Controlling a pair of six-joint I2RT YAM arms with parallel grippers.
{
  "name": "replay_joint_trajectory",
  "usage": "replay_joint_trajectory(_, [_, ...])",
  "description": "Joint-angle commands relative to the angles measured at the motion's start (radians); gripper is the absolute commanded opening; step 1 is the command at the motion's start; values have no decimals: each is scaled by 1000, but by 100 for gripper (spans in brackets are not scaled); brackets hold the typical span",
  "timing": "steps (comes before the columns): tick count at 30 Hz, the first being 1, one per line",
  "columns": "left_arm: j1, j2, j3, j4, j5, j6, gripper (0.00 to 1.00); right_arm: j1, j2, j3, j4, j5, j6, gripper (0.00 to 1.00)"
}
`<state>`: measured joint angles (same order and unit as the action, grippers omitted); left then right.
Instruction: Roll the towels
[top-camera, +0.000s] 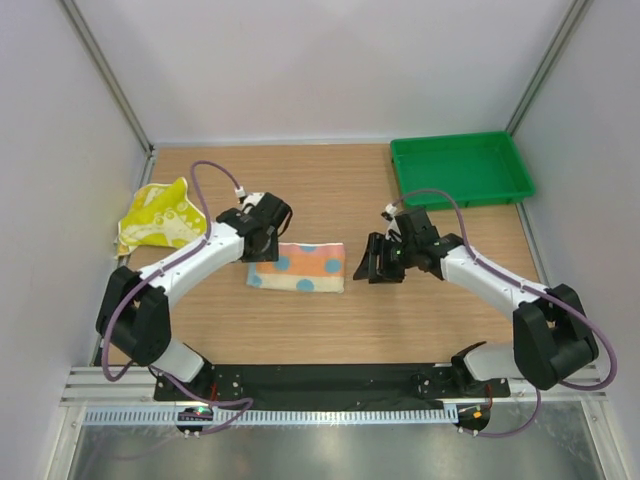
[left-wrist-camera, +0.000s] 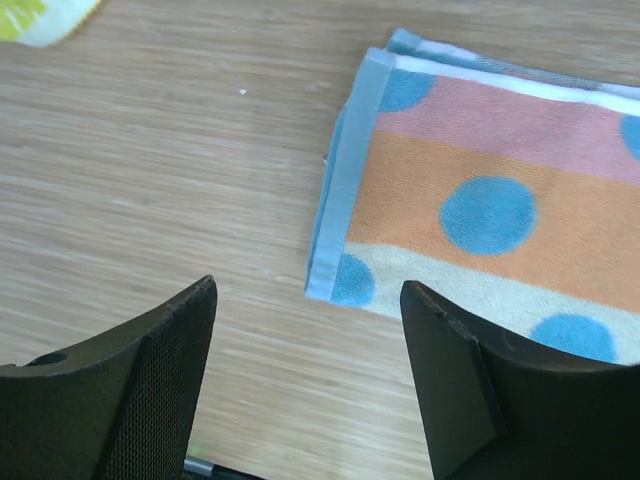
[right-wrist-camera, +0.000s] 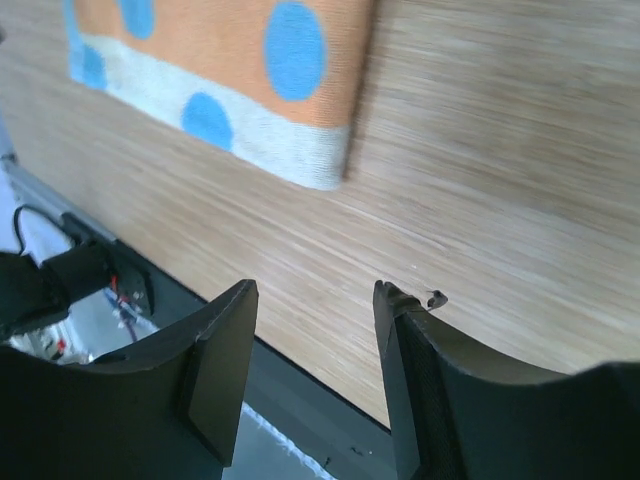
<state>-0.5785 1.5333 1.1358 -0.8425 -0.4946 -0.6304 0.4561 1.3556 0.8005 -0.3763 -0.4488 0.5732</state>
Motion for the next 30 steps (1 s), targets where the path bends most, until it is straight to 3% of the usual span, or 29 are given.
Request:
replay_joint_trajectory(1, [-93, -47, 68, -82, -139, 8, 75, 0, -105, 48, -143, 212, 62, 57])
replay_joint_trajectory(2, [-150, -42, 77, -93, -162, 2, 74, 0, -125, 55, -212, 378, 77, 57])
replay_joint_trajectory(5, [-228, -9, 117, -118, -168, -58, 72, 0, -208, 89, -308, 635, 149, 57])
replay_joint_trajectory(9, [-378, 57, 168, -76, -144, -123, 70, -2, -292, 108, -410, 781, 197, 59])
replay_joint_trajectory(13, [-504, 189, 270, -32, -118, -140, 70, -2, -322, 121, -461, 826, 195, 63])
replay_joint_trajectory(16, [-538, 293, 346, -14, -81, -144, 70, -2, -340, 115, -477, 817, 192, 63])
replay_joint_trajectory(30, [-549, 548, 504, 2, -35, -187, 62, 0, -392, 108, -481, 851, 142, 62])
